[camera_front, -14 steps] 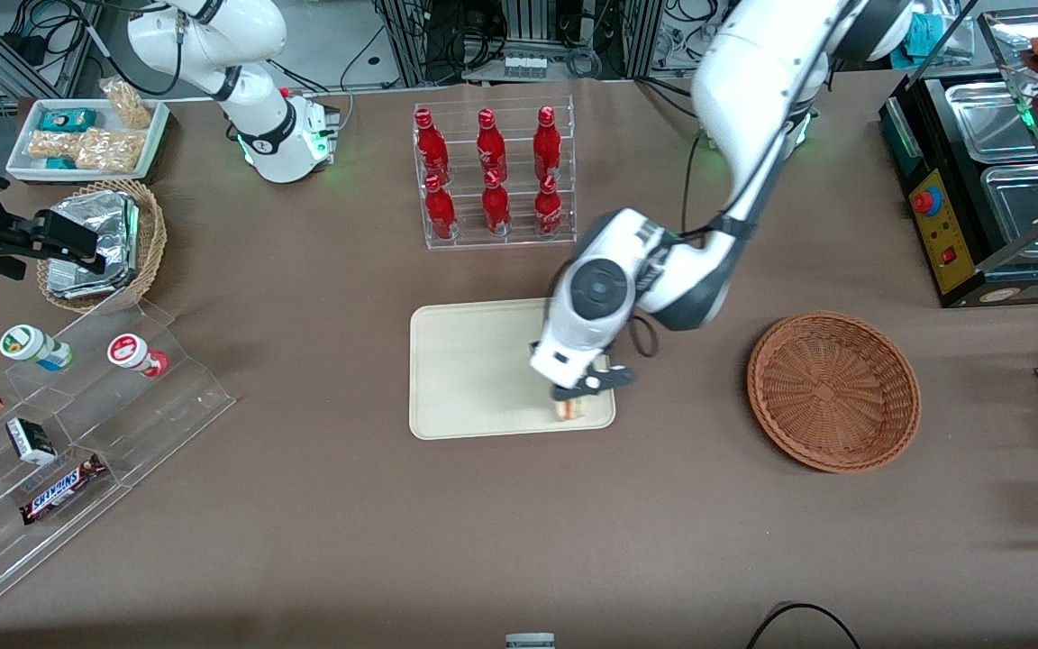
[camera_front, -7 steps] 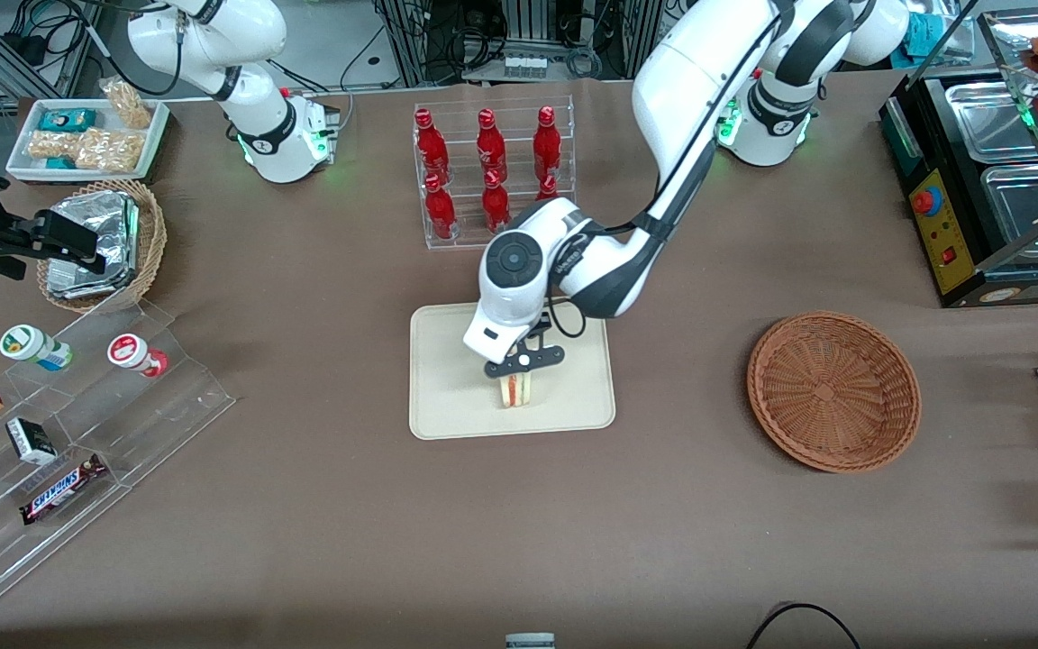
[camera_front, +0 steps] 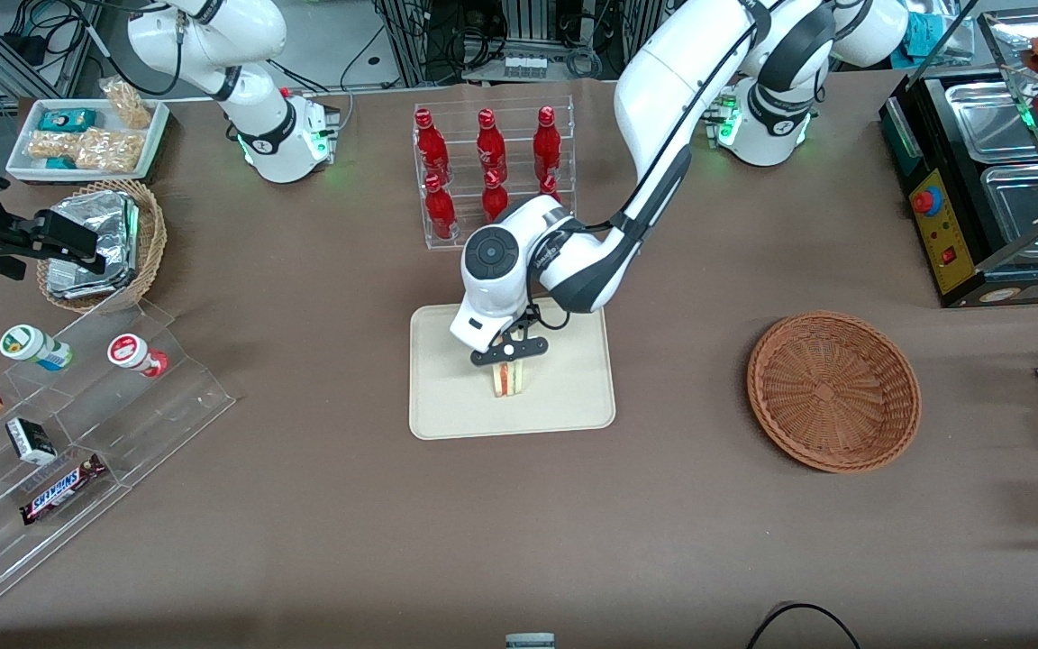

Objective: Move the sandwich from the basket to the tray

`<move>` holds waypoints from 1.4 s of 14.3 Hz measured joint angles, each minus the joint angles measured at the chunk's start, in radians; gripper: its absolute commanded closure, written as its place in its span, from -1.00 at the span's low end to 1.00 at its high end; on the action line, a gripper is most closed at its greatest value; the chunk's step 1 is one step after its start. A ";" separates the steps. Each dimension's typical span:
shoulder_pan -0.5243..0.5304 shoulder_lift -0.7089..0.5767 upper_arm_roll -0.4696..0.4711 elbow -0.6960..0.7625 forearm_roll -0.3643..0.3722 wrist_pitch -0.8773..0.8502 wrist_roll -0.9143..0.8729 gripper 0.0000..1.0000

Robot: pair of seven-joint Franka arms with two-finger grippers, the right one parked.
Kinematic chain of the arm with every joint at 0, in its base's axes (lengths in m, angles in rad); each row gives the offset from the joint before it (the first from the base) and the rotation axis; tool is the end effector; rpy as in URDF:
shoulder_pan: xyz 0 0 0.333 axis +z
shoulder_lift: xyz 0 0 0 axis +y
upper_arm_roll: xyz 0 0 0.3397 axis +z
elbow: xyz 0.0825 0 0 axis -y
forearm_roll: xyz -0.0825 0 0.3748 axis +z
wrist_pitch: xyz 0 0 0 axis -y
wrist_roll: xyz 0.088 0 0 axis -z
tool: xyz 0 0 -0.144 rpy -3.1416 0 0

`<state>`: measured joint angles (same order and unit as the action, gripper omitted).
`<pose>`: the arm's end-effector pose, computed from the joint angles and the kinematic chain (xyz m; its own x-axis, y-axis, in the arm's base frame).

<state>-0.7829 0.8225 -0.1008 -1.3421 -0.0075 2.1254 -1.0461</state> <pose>0.4836 -0.5661 0.2173 0.9769 0.1948 -0.0877 0.1963 -0.9805 0.0082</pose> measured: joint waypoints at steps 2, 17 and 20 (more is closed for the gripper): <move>0.000 0.001 0.002 0.003 0.003 0.000 -0.003 -1.00; 0.184 -0.379 0.098 -0.174 0.009 -0.343 0.149 -1.00; 0.288 -0.476 0.102 -0.286 0.009 -0.343 0.333 -1.00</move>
<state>-0.4951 0.3462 0.0008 -1.6279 0.0016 1.7823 -0.7132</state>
